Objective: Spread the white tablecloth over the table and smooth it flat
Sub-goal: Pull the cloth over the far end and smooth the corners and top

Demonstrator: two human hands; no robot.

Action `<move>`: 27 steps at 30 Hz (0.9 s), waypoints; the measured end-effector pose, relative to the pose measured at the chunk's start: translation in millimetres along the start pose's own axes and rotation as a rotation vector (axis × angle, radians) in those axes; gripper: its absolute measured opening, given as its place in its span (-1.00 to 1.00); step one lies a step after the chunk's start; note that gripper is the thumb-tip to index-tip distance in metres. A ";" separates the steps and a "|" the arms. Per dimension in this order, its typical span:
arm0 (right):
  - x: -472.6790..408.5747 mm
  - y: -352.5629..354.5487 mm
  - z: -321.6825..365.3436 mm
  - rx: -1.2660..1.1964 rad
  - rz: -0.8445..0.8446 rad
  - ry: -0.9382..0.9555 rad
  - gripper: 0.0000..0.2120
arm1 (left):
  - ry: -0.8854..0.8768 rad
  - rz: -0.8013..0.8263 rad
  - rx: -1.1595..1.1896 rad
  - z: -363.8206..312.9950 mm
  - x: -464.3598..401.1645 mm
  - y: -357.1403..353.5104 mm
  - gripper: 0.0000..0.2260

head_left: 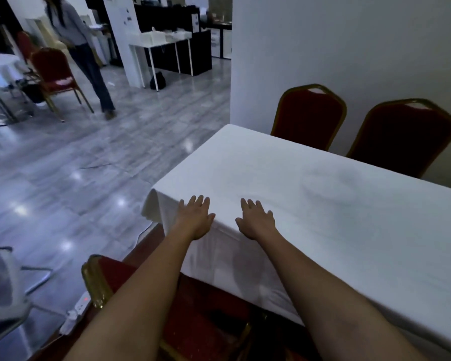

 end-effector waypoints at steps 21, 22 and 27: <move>-102.7 -81.3 116.9 -0.164 -0.003 -0.361 -0.46 | 0.028 0.062 0.137 226.9 -183.6 -36.8 -0.43; -103.5 -84.5 119.4 -0.113 0.021 -0.357 -0.43 | 0.003 0.032 0.146 231.8 -185.4 -36.9 -0.45; -116.4 -84.3 120.9 0.036 0.045 -0.437 -0.48 | 0.027 -0.011 0.116 254.2 -204.7 -32.5 -0.48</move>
Point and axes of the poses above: each hand's wrist, its own x-axis away from the middle knuckle, its own y-axis out of the back of the hand, z = x × y, the point moved 2 cm from there along -x, towards the middle knuckle, and after that the axes turned 11 degrees about x, right-handed, at the moved point
